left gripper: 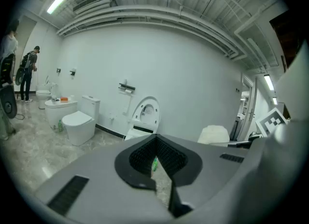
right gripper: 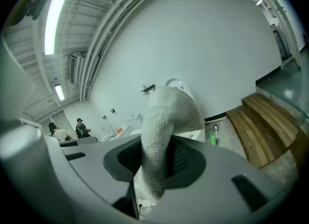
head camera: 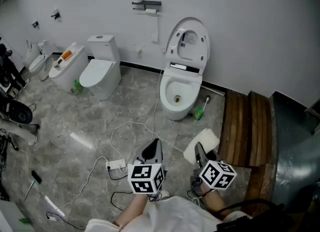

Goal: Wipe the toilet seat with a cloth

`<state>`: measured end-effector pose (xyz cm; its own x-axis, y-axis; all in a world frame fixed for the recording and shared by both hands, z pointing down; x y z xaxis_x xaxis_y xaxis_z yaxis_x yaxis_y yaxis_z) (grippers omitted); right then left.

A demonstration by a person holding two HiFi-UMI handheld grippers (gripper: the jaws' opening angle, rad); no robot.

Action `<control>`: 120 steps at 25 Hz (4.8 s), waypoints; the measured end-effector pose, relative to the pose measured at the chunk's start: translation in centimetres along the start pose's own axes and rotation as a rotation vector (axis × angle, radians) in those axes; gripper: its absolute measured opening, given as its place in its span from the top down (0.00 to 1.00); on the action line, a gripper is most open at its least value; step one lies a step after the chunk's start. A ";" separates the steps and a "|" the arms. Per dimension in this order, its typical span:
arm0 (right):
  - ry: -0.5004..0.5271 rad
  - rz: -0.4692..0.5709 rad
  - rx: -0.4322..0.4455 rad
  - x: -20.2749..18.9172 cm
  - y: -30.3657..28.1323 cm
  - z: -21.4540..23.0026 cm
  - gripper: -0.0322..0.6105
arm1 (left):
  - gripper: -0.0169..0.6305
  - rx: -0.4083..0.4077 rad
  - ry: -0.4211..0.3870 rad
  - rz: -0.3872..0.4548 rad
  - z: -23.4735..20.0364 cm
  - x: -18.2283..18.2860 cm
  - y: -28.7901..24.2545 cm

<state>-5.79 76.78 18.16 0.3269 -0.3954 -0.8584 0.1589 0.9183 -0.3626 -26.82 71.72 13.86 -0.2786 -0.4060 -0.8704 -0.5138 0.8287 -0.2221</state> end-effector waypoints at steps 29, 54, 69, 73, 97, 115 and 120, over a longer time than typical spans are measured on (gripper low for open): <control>0.016 -0.096 0.105 12.9 -24.7 6.6 0.79 | 0.98 0.046 -0.084 -0.084 -4.1 8.9 -27.0; -0.067 -0.080 -0.071 22.4 -44.8 10.0 0.79 | 0.98 -0.136 -0.095 -0.141 -9.4 18.1 -50.6; -0.148 -0.103 -0.190 25.4 -57.4 16.8 0.79 | 0.98 -0.231 -0.127 -0.247 -11.9 19.0 -65.1; -0.105 -0.083 -0.186 28.4 -60.5 20.0 0.79 | 0.98 -0.209 -0.120 -0.253 -11.5 18.4 -66.8; 0.000 0.046 -0.107 43.3 -77.2 30.7 0.79 | 0.98 -0.140 -0.123 -0.294 -10.1 16.3 -75.9; -0.138 0.126 -0.221 35.5 -72.9 36.5 0.79 | 0.98 -0.131 -0.101 -0.304 -10.9 11.3 -76.4; -0.163 0.116 -0.242 31.7 -73.0 38.0 0.79 | 0.98 -0.118 -0.087 -0.310 -12.2 9.3 -76.1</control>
<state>28.35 -3.51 31.25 0.4784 -0.2672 -0.8365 -0.1080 0.9275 -0.3580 -0.16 0.18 28.02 -0.0266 -0.5931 -0.8047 -0.6552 0.6183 -0.4341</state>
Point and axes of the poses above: the fingertips, and each gripper's own axes: y backward along the fingers, z to its right, x out of its top, the point moved 6 cm from there along y, backward along the fingers, and after that the axes turned 9 degrees about y, right-handed, at the moved point
